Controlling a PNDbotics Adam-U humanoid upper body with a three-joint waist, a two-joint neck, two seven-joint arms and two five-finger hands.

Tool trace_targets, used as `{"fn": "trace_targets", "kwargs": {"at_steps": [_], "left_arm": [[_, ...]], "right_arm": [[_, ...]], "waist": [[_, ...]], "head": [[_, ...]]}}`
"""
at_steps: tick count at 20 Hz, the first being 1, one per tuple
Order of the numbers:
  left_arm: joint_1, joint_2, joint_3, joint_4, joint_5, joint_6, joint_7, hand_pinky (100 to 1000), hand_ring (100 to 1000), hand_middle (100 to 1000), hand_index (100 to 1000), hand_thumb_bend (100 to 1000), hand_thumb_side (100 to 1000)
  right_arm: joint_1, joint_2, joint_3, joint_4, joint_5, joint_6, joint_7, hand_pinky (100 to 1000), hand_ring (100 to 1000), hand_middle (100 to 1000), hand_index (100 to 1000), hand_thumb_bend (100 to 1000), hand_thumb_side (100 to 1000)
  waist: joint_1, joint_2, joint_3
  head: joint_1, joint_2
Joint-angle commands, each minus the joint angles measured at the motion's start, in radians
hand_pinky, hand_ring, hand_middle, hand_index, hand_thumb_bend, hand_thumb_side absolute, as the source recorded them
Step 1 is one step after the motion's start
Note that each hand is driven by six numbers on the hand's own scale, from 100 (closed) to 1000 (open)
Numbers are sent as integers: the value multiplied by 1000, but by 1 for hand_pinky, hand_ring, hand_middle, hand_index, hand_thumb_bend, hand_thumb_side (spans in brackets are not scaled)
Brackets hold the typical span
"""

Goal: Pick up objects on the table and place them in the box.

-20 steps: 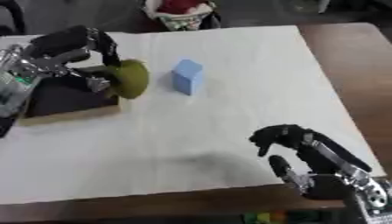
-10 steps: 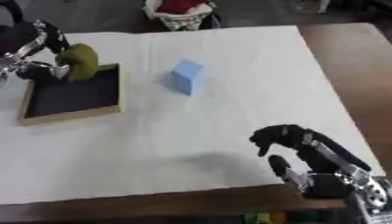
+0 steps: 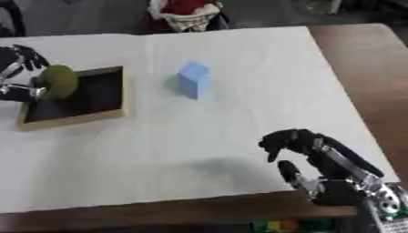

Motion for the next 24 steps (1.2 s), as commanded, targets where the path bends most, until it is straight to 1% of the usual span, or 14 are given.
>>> {"fn": "trace_targets", "kwargs": {"at_steps": [1,2,3,5,6,9,11,14,15,18,19,21,23,24], "left_arm": [[-13,44,27,-54,-40,-10,-47,824,730,765,887,505,188],[-14,43,35,-80,-52,-15,-66,824,730,765,887,505,188],[-17,40,43,-110,-53,-19,-75,801,729,768,891,496,249],[-32,35,51,-184,-8,-29,-69,764,718,759,889,477,309],[-42,33,46,-216,30,-34,-65,730,708,750,887,431,325],[-86,26,5,-267,159,-56,-76,706,703,744,886,379,345],[-136,15,-42,-263,231,-89,-105,719,727,758,888,354,373],[-220,-1,-124,-196,322,-193,-178,745,763,786,899,361,442],[-249,-8,-146,-160,339,-223,-212,765,785,806,910,391,501],[-325,-32,-180,-58,352,-289,-297,775,793,813,913,411,510],[-336,-36,-181,-41,351,-302,-309,821,818,839,924,518,552],[-401,-78,-209,25,297,-332,-356,818,816,841,925,521,586],[-441,-122,-212,102,237,-347,-374,808,809,840,929,539,670],[-453,-145,-208,136,208,-343,-370,797,804,835,929,534,684]], "right_arm": [[-11,-16,-10,-11,5,-2,-5,780,803,544,824,100,470],[-11,-16,-10,-11,6,-2,-5,780,803,544,824,100,470],[-11,-16,-10,-10,6,-2,-5,780,803,544,823,100,470],[-12,-17,-9,-10,6,-2,-4,780,803,544,824,100,470],[-13,-17,-8,-10,6,-2,-3,780,803,545,824,100,470],[-14,-16,-6,-10,5,-2,-1,779,803,544,823,100,470],[-15,-15,-3,-10,3,-2,2,780,803,544,823,100,470],[-20,-13,3,-10,1,-3,8,779,803,544,823,100,470],[-21,-13,5,-9,0,-3,9,779,803,544,823,100,470],[-25,-10,8,-8,-3,-2,13,779,803,544,823,100,470],[-26,-10,9,-8,-4,-2,14,780,803,544,823,100,470],[-30,-8,16,-8,-6,-2,20,779,803,544,823,100,470],[-33,-6,21,-8,-9,-1,25,779,803,544,823,100,470],[-35,-5,23,-8,-11,-1,28,780,803,544,823,100,470]], "waist": [[2,-14,-2],[2,-14,-3],[2,-14,-3],[4,-14,-3],[4,-15,-4],[4,-15,-8],[3,-15,-15],[1,-15,-29],[1,-15,-35],[1,-14,-46],[1,-13,-48],[2,-12,-66],[3,-10,-76],[3,-9,-81]], "head": [[-2,5],[-3,5],[-3,5],[-4,5],[-3,5],[-1,5],[4,5],[10,5],[13,5],[17,5],[18,5],[27,5],[28,5],[28,5]]}}
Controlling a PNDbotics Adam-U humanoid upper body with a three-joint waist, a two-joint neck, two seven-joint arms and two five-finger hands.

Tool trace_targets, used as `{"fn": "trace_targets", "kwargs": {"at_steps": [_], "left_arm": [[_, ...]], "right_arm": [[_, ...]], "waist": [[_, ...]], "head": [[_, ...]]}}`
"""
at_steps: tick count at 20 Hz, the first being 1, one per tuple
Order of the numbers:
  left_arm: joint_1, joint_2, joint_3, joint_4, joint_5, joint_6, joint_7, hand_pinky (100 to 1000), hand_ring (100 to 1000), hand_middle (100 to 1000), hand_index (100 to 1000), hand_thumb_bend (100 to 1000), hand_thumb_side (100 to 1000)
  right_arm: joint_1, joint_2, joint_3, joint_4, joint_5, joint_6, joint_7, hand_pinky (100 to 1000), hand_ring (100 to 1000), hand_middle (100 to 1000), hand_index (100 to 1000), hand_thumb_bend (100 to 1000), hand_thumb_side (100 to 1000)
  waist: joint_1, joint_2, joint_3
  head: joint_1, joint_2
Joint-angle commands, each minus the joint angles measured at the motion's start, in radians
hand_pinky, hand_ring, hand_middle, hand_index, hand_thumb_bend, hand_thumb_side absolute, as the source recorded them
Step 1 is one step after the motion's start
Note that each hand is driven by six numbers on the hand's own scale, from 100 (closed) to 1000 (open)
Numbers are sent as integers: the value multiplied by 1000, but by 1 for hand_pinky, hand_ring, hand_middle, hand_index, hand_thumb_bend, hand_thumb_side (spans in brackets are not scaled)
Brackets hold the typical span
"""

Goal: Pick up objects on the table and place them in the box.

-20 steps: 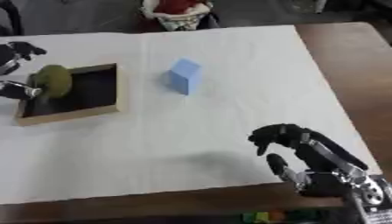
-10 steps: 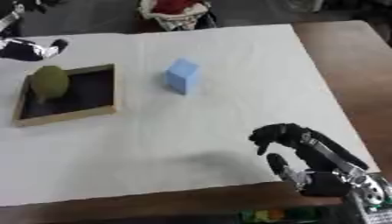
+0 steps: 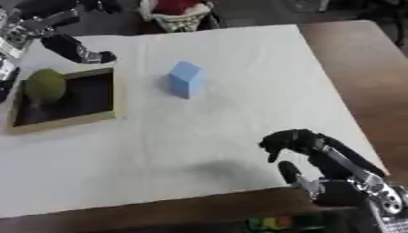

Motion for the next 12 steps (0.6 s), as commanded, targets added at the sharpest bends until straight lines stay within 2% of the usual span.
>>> {"fn": "trace_targets", "kwargs": {"at_steps": [1,5,8,12], "left_arm": [[-48,-48,7,93,-80,-1,-1,783,798,830,927,532,689],[-68,-113,12,163,-141,31,94,755,786,819,924,528,702],[-75,-149,4,186,-186,46,132,755,784,820,929,524,734],[-74,-186,-2,198,-240,94,185,743,772,812,929,501,720]], "right_arm": [[-18,-4,4,-9,-12,0,9,780,803,544,823,100,470],[-22,0,8,-9,-14,1,15,780,803,544,823,100,470],[-25,3,11,-9,-17,2,18,780,803,544,823,100,470],[-28,5,14,-9,-19,3,22,780,803,544,823,100,470]], "waist": [[-3,-10,-6],[-4,-8,-17],[-4,-8,-26],[-3,-8,-33]], "head": [[3,5],[7,5],[12,5],[14,5]]}}
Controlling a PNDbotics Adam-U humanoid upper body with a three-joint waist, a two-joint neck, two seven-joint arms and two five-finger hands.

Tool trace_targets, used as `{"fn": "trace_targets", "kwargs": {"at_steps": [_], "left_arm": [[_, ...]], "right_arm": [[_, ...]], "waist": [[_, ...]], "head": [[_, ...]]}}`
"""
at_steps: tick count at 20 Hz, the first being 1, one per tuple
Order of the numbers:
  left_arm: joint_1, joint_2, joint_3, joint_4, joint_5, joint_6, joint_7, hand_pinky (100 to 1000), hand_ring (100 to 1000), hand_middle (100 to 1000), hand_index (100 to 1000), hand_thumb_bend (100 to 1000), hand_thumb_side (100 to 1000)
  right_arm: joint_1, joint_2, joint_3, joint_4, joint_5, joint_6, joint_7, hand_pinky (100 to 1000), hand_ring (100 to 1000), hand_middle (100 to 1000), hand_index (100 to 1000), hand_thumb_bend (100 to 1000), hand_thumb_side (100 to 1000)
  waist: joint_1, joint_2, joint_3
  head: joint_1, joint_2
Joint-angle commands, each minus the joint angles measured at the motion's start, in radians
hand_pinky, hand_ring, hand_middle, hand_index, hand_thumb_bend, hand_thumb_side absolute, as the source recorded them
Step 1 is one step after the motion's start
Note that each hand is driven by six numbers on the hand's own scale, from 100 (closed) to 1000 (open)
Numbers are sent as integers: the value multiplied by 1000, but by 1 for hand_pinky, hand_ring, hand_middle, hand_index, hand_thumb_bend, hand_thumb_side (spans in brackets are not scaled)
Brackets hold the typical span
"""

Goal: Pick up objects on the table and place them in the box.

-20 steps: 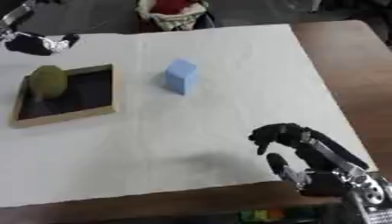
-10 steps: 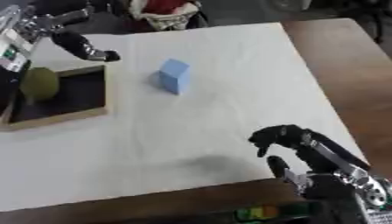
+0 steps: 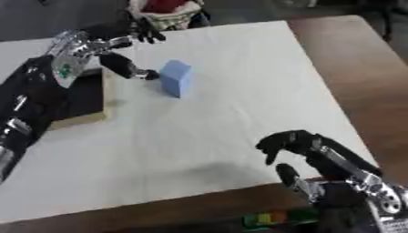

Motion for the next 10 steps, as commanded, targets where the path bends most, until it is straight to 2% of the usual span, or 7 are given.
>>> {"fn": "trace_targets", "kwargs": {"at_steps": [1,4,10], "left_arm": [[-24,-13,-3,0,-42,37,46,739,769,810,929,498,718],[-19,-33,-6,11,-74,71,80,728,756,799,927,471,699],[-11,-63,-15,23,-142,113,126,708,698,755,917,426,604]], "right_arm": [[-13,-4,1,-9,-12,0,4,780,803,545,823,100,470],[-13,-3,1,-9,-13,0,6,780,804,545,823,100,470],[-14,-1,2,-10,-14,0,7,780,804,545,823,100,470]], "waist": [[-2,-13,-4],[-3,-13,-6],[-5,-12,-9]], "head": [[3,5],[3,5],[4,5]]}}
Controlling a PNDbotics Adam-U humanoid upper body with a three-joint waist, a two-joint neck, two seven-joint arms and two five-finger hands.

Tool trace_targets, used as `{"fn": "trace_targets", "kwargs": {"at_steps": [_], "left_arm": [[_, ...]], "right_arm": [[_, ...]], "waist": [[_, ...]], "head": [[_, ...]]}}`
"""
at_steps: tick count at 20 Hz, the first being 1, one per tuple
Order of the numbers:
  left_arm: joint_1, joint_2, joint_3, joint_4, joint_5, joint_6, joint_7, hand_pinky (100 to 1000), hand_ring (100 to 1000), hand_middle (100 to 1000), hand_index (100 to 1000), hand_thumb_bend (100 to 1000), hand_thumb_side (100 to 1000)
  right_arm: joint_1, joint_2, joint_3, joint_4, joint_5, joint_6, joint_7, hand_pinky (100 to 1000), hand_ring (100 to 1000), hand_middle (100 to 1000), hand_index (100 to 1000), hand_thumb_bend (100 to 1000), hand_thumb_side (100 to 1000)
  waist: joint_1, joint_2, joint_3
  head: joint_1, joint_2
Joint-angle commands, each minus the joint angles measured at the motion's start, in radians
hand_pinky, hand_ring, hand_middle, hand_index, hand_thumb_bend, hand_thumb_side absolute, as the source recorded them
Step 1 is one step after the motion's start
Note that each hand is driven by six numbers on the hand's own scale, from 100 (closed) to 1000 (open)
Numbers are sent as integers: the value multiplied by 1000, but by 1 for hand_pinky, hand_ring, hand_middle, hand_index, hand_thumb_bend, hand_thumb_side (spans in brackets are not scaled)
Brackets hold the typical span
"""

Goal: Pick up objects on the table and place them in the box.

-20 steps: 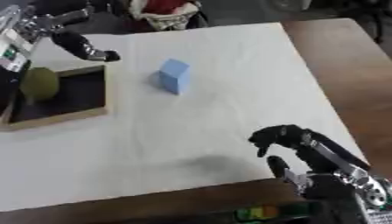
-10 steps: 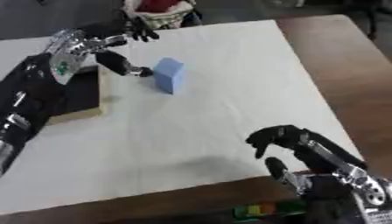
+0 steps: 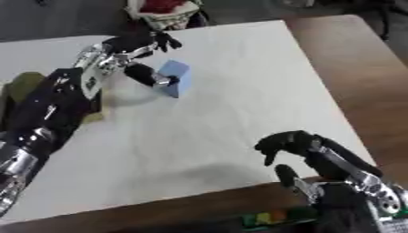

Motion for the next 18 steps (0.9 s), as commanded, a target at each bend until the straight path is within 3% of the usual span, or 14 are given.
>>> {"fn": "trace_targets", "kwargs": {"at_steps": [1,11,15,18], "left_arm": [[-15,-2,-3,-6,-36,20,25,708,698,755,917,426,604],[3,-33,-12,21,-81,33,52,664,633,713,877,379,561],[11,-37,-14,30,-84,29,53,617,579,655,815,288,405],[17,-34,-10,32,-56,23,54,535,503,561,744,182,178]], "right_arm": [[-13,-4,-3,-10,-8,-2,5,780,804,545,823,100,470],[-15,-3,-3,-10,-9,-2,6,780,804,545,823,100,470],[-16,-3,-4,-9,-9,-3,6,780,804,545,823,100,470],[-16,-3,-4,-9,-9,-3,5,780,804,545,823,100,470]], "waist": [[-5,-12,-3],[-7,-11,-3],[-8,-10,-2],[-9,-11,0]], "head": [[4,5],[3,5],[3,5],[1,5]]}}
